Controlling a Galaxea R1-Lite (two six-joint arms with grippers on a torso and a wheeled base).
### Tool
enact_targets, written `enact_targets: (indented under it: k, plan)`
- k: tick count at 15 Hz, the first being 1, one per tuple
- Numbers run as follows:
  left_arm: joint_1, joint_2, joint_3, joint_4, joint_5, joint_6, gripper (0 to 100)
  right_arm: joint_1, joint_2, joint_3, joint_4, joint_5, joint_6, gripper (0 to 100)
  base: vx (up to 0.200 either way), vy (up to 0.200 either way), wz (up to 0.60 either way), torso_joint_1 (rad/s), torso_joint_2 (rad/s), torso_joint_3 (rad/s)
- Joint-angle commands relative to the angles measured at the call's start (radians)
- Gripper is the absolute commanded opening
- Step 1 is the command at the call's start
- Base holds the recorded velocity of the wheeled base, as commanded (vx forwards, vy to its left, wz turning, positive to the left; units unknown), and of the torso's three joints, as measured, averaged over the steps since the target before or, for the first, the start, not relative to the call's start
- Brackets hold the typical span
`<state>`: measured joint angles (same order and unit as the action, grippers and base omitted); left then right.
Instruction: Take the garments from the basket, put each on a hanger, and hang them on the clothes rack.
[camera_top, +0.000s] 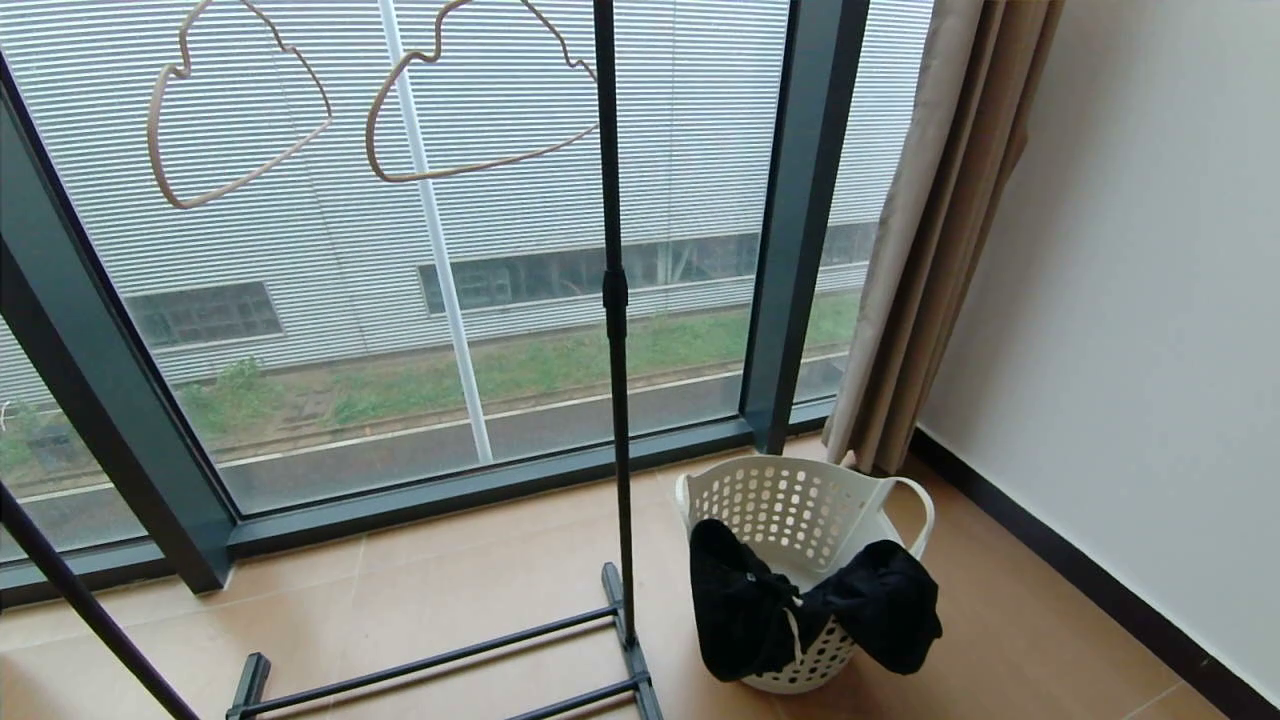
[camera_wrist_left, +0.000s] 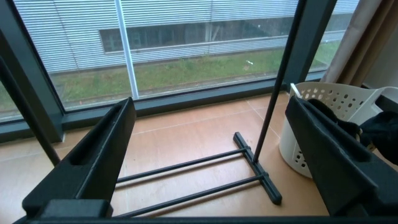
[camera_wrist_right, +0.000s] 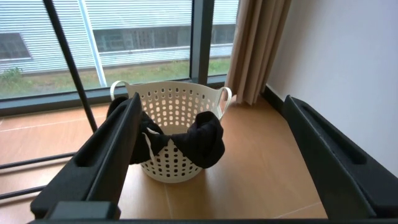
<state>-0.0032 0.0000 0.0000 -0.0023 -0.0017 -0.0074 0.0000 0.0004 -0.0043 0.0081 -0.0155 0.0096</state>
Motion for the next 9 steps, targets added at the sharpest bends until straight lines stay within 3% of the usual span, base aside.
enact_targets:
  k: [1,9]
  plan:
    - [0.0,0.0,0.0,0.001,-0.001,0.001,100,0.0,0.0,0.0,0.0,0.0,0.0,100,0.0,0.0,0.0,0.0,0.0,0.0]
    - [0.0,0.0,-0.002,0.004,-0.001,0.001,100,0.0,0.0,0.0,0.0,0.0,0.0,100,0.0,0.0,0.0,0.0,0.0,0.0]
